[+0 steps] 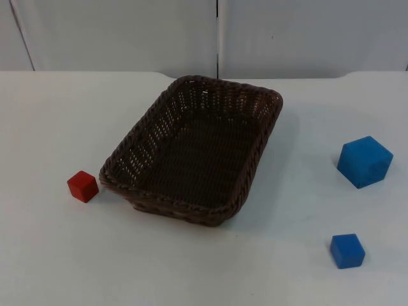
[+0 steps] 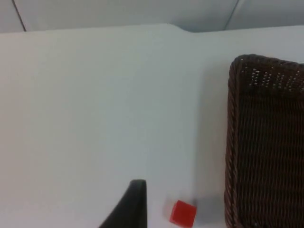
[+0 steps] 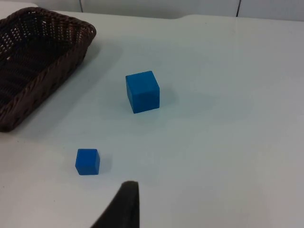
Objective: Pick up the basket with the left hand and place the largest block into the basket with the right hand.
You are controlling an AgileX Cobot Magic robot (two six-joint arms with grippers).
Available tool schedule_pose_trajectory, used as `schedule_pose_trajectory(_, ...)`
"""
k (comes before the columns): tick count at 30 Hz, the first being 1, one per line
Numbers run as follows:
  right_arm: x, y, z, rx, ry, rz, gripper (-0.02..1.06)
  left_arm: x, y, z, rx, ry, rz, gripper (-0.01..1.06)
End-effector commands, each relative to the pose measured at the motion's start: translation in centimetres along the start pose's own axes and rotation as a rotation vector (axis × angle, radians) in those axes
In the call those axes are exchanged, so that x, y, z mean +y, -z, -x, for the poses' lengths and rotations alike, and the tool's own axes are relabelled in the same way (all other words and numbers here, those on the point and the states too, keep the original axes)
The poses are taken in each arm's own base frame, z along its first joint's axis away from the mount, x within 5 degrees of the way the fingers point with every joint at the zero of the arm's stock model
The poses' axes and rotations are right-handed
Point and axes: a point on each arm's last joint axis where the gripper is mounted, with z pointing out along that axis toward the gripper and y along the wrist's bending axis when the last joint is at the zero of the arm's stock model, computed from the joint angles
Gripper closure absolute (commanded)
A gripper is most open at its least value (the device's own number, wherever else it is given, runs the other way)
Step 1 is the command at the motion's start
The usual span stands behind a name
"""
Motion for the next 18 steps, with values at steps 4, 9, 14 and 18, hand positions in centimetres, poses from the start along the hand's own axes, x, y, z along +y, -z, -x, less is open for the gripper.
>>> schedule_pose_trajectory(4, 0.0, 0.0, 0.0, -0.006, 0.008, -0.007, 0.0, 0.3, -2.2, 1.3, 0.05, -0.019, -0.055, 0.06)
schedule_pose_trajectory(9, 0.0, 0.0, 0.0, -0.006, 0.008, -0.007, 0.0, 0.9, -4.8, 2.3, 0.108, -0.008, -0.082, 0.06)
schedule_pose_trajectory(14, 0.0, 0.0, 0.0, -0.006, 0.006, -0.004, 0.0, 0.0, -8.5, 3.2, 0.172, -0.041, -0.125, 0.06)
schedule_pose_trajectory(18, 0.0, 0.0, 0.0, -0.006, 0.005, -0.004, 0.0, -1.4, -12.2, 3.6, 0.258, -0.088, -0.173, 0.06)
